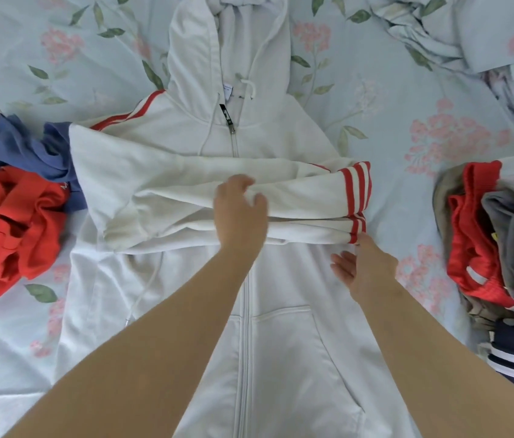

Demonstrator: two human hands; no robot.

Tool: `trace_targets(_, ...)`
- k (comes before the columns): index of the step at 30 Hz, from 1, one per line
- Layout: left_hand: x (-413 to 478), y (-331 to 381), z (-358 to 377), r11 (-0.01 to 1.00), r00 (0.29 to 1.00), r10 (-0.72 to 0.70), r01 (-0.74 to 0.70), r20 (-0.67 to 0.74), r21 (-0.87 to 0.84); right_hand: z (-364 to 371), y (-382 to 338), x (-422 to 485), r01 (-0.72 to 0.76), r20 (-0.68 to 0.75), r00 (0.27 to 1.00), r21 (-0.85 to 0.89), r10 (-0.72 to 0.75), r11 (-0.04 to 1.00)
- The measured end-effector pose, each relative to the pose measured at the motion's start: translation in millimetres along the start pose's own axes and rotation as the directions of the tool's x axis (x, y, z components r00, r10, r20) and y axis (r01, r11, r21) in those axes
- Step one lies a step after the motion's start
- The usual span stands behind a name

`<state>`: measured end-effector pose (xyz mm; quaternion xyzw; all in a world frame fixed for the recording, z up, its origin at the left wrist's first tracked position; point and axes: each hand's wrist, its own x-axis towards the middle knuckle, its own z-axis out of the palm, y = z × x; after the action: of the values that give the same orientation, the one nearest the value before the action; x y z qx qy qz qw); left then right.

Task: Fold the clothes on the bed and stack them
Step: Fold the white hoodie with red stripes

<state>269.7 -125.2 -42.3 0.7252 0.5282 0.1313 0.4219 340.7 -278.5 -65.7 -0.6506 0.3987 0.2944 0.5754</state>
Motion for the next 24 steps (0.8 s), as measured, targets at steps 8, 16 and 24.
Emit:
trace_targets(8, 16.2, 37.1, 71.7, 0.540, 0.744, 0.387, -0.661, 0.545, 0.521, -4.4, -10.8, -3.1, 0.109, 0.163, 0.977, 0.179, -0.139, 0.978)
trace_targets(16, 51.5, 51.5, 39.5, 0.997, 0.941, 0.063, -0.072, 0.332, 0.014, -23.1, -20.6, 2.3, 0.148, 0.171, 0.965, 0.280, -0.200, 0.949)
trace_targets(24, 25.1, 46.3, 84.7, 0.150, 0.465, 0.627, -0.859, 0.625, 0.489, -4.7, -7.0, 7.7, 0.258, 0.166, 0.961, -0.255, -0.221, 0.932)
